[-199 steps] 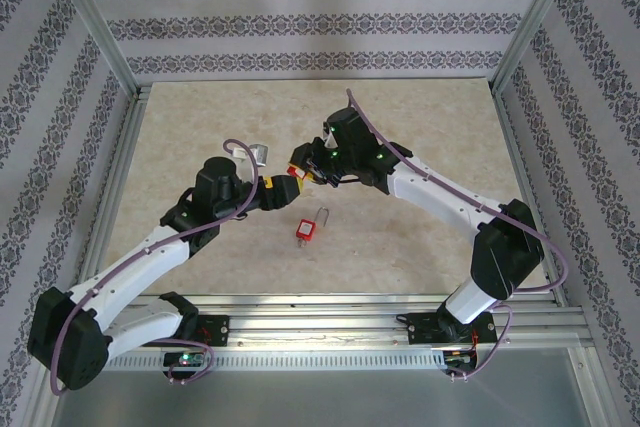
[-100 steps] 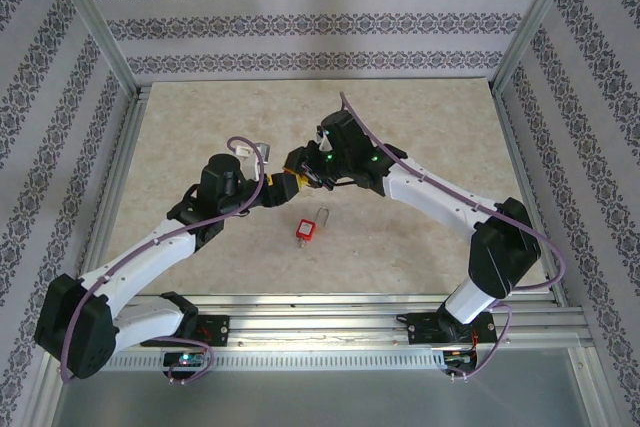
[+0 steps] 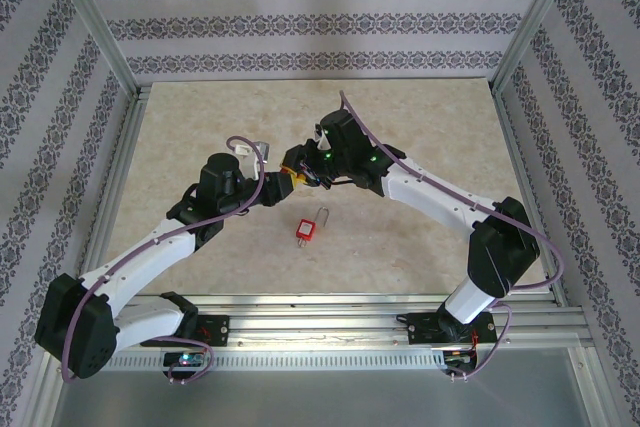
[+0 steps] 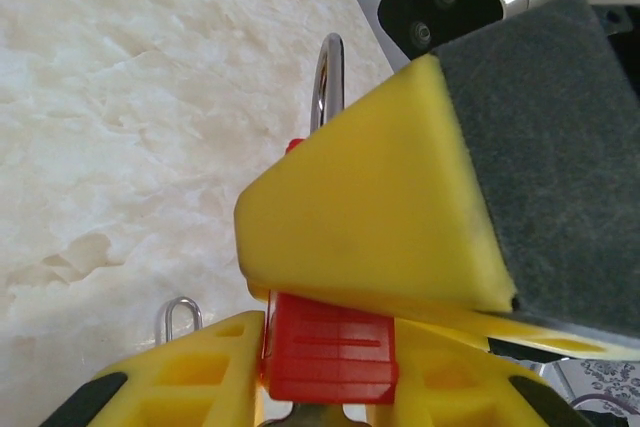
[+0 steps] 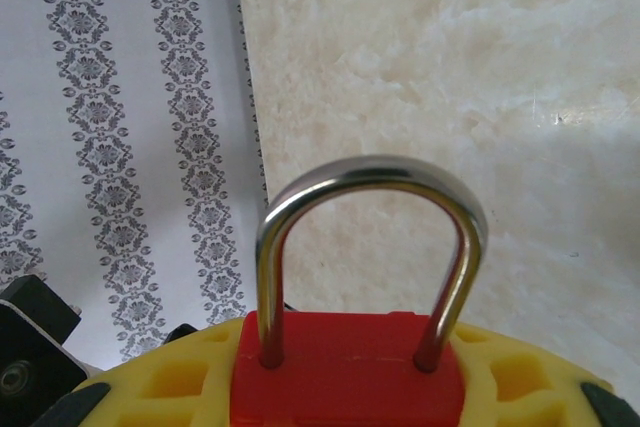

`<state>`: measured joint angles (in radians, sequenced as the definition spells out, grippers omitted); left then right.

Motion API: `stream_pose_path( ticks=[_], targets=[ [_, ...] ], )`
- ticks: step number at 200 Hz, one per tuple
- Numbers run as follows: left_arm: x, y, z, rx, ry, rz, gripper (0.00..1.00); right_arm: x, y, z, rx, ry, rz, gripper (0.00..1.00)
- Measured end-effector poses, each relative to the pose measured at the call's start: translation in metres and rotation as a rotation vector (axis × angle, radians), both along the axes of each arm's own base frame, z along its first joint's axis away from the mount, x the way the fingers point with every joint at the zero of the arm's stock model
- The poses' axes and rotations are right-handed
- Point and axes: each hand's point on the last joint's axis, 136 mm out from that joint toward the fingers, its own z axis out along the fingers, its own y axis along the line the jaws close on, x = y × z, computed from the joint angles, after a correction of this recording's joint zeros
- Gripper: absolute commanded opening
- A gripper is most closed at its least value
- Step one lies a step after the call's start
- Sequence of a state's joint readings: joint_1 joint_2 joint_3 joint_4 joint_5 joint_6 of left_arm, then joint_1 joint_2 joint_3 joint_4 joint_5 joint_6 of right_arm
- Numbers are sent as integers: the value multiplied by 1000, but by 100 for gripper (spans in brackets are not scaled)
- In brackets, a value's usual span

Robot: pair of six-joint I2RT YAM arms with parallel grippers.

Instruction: Unlock with the key

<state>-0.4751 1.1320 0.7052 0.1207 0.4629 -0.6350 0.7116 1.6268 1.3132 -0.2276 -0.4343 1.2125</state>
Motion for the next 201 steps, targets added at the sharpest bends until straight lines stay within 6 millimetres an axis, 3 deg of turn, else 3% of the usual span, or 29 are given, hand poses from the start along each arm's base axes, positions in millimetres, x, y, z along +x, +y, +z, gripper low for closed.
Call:
stream_pose_path(
  ticks=[25,39,61,79,107,144,201],
  targets=[
    [0,0,0,4,-5,-2,17,0,0,0,0,1,0,33],
    [0,1,1,6,-8,-1,15,0,0,-1,0,3,-3,49],
    [1,5,1,7,-5,9,13,1,-2,-2,1,-2,0,66],
    [0,8,1,10,-1,17,12,6,-8,0,-1,-25,-4,72],
    [-4,11,1,17,7,19,11,19,-30,8,-12,-77,-35,73],
    [-5,12,-3,29,20,18,11,23,-54,15,-41,-176,-32,57],
    [-7,13,-5,35,31,15,10,17,-46,-7,-71,-216,34,46]
  ],
)
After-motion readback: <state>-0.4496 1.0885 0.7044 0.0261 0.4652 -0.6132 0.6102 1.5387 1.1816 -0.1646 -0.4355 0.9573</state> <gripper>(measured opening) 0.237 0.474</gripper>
